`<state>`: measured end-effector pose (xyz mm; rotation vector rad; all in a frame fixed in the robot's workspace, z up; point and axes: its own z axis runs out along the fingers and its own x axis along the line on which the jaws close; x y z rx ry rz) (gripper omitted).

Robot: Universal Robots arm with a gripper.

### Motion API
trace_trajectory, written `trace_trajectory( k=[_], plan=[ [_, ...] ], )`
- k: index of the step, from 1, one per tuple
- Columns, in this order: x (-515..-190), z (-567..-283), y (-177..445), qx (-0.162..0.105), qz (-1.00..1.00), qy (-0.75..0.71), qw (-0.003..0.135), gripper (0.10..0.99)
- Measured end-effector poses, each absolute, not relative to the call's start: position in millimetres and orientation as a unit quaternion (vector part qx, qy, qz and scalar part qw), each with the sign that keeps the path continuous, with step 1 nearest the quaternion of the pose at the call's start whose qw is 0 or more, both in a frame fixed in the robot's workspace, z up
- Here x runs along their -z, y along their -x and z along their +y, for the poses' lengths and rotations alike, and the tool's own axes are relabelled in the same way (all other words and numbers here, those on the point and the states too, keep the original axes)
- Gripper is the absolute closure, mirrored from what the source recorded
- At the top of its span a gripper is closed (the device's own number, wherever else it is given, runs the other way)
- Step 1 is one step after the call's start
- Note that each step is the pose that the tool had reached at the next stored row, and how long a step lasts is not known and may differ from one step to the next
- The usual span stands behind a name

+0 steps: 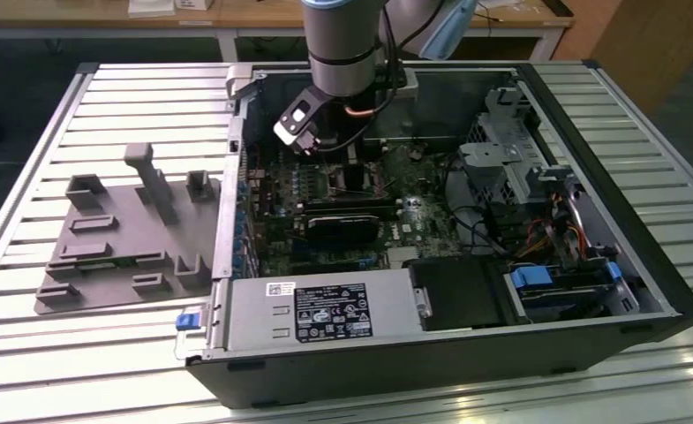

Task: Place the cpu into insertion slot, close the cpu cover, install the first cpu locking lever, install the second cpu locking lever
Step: 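Place the cpu into insertion slot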

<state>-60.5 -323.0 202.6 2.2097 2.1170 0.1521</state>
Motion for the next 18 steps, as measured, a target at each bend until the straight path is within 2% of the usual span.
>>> trace_trajectory(
  k=[9,11,12,14,15,17,18],
  plan=[
    [-203.3,-323.0,60.5,-0.050,0.690,-0.721,0.039,0.486],
    [-203.5,-323.0,60.5,-0.050,0.690,-0.721,0.039,0.616],
    [-203.6,-323.0,60.5,-0.050,0.690,-0.721,0.039,0.616],
    [-203.7,-323.0,60.5,-0.050,0.690,-0.721,0.039,0.729],
    [-203.8,-323.0,60.5,-0.050,0.690,-0.721,0.039,0.729],
    [-204.0,-323.0,60.5,-0.050,0.690,-0.721,0.039,0.847],
    [-204.0,-323.0,60.5,-0.050,0.690,-0.721,0.039,0.847]
  ],
)
